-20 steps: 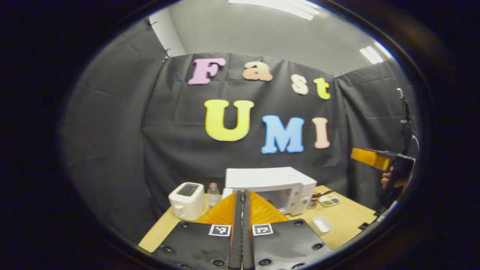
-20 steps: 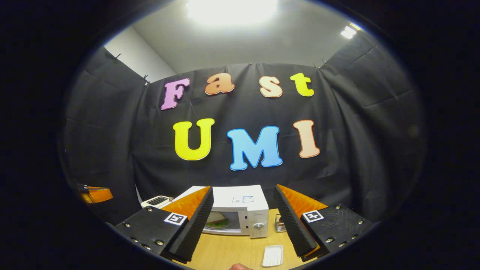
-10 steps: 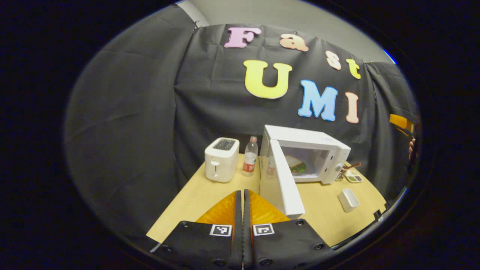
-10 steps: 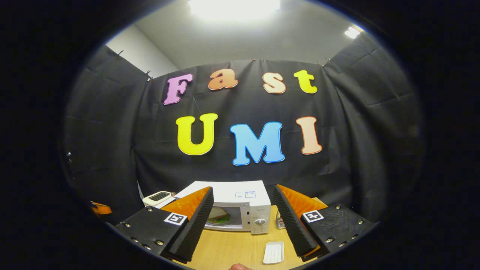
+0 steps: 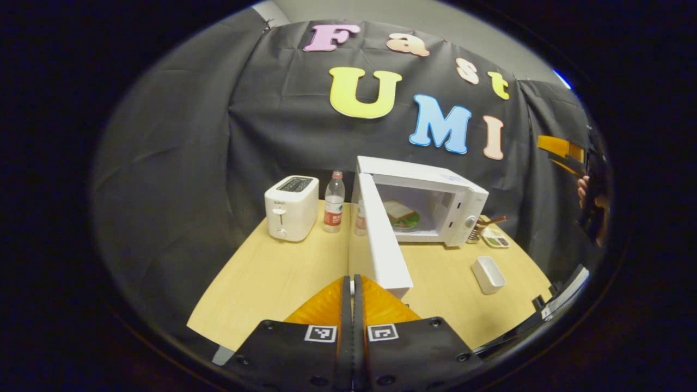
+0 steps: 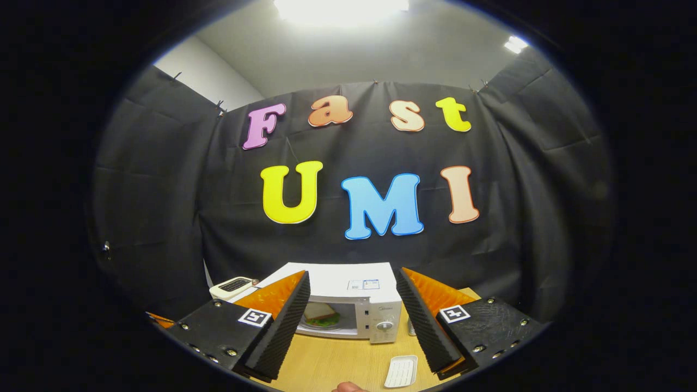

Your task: Open the microwave oven with the left hand, put the food in, and close the microwave oven.

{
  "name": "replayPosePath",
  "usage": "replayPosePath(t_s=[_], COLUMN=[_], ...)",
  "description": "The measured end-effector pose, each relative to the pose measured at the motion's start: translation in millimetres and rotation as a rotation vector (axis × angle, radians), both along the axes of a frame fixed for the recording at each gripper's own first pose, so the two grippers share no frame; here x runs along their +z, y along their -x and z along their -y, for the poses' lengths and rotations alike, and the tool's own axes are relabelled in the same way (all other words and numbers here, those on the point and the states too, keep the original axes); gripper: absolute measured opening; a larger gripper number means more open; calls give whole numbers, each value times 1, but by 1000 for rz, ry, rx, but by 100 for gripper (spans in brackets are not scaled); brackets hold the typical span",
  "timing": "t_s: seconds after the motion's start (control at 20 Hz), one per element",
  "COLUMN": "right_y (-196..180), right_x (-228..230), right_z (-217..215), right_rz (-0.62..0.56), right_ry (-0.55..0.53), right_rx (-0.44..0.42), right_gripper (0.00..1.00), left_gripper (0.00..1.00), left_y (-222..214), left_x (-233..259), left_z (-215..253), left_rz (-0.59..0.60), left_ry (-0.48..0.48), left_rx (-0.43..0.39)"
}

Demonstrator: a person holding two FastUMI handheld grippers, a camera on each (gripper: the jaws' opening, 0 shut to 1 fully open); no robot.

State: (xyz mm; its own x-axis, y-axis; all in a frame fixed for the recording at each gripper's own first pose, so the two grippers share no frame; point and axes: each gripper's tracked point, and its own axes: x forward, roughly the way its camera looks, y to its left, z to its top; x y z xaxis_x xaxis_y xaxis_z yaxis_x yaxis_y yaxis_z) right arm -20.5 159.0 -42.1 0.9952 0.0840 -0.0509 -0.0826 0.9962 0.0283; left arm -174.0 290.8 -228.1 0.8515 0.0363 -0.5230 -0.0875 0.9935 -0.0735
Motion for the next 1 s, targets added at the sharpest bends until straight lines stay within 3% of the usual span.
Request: replayPosePath(t_s=[0.5, 1.0], right_y=[-28, -48], right_x=[-12, 9], right_z=[60, 127], right_rz=[-30, 39], right_ry=[-62, -25], right_rx=[-4, -71], right_gripper=[96, 96], left_gripper=[7, 7], left_y=[-50, -99], left_x=[-8, -19], left_z=[135, 205], left_rz=[-18, -26], left_ry=[41, 42], left_rx=[-151, -206])
